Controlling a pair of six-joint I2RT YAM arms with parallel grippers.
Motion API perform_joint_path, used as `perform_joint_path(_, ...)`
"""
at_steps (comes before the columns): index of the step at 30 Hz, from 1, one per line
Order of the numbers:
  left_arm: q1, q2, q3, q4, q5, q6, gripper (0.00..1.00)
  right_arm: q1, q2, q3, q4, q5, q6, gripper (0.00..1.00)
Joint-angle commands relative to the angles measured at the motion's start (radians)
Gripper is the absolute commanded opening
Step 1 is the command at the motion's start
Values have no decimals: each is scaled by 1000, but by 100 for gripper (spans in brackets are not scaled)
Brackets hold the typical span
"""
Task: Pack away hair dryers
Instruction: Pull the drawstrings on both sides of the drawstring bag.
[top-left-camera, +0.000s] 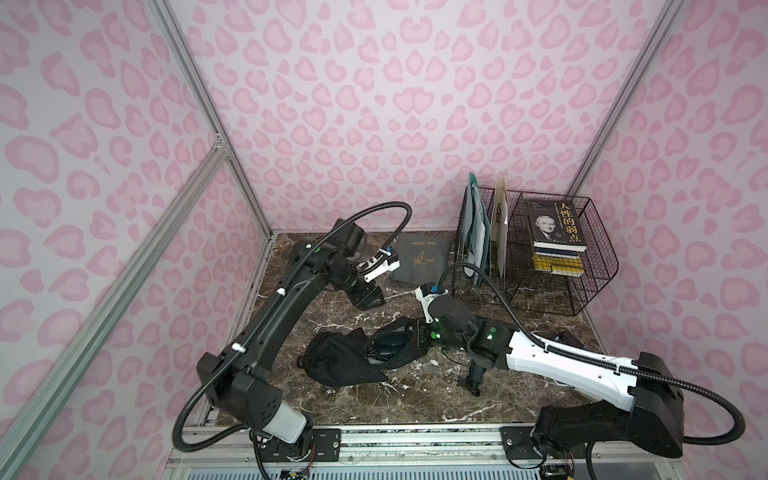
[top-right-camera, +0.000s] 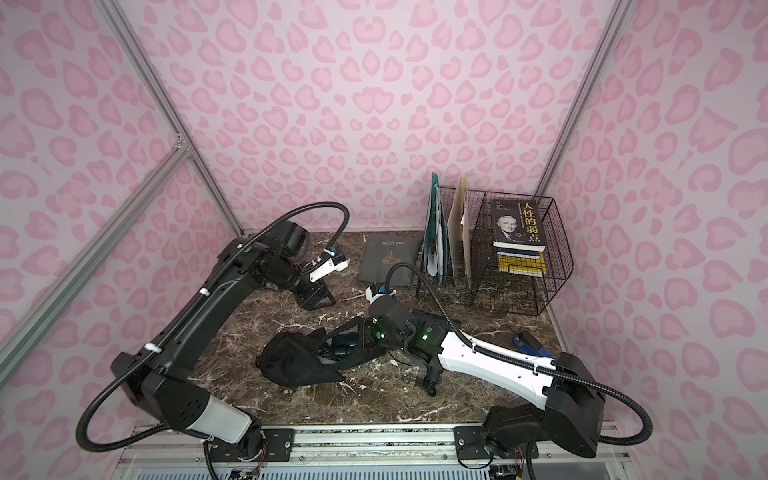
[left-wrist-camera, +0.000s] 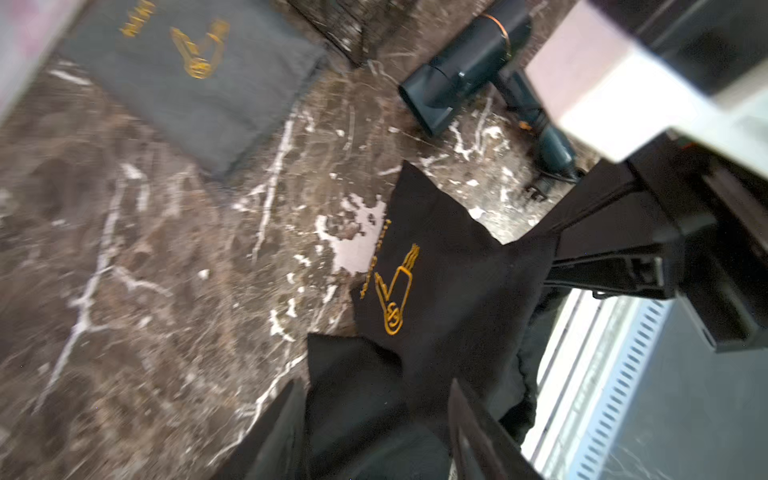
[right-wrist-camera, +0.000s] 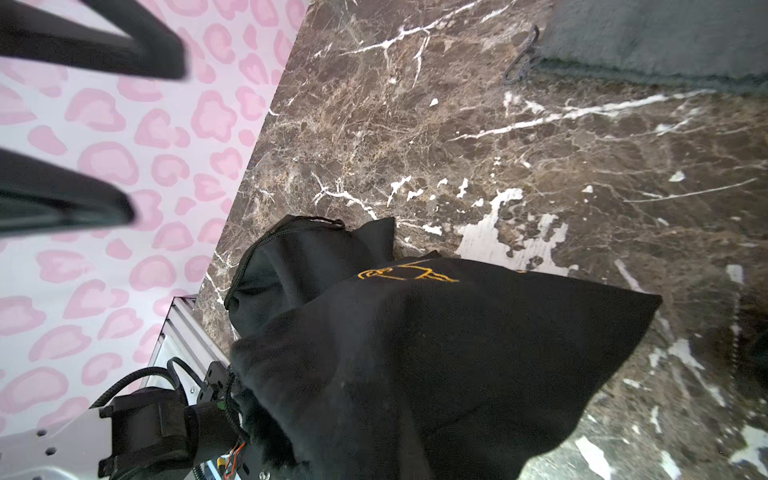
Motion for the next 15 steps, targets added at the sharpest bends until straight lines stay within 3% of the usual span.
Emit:
perform_joint_path(1, -1, -127, -80, 36, -118, -65, 58, -6, 18, 11, 67, -60, 0, 0)
perform_joint_path(6, -3, -367, -346, 49, -108, 63, 59, -41, 29, 9, 74, -78, 23, 0)
perform_joint_path(15, -3, -549, -599, 64, -113, 290, 65, -128, 30, -44, 169, -227, 79, 0)
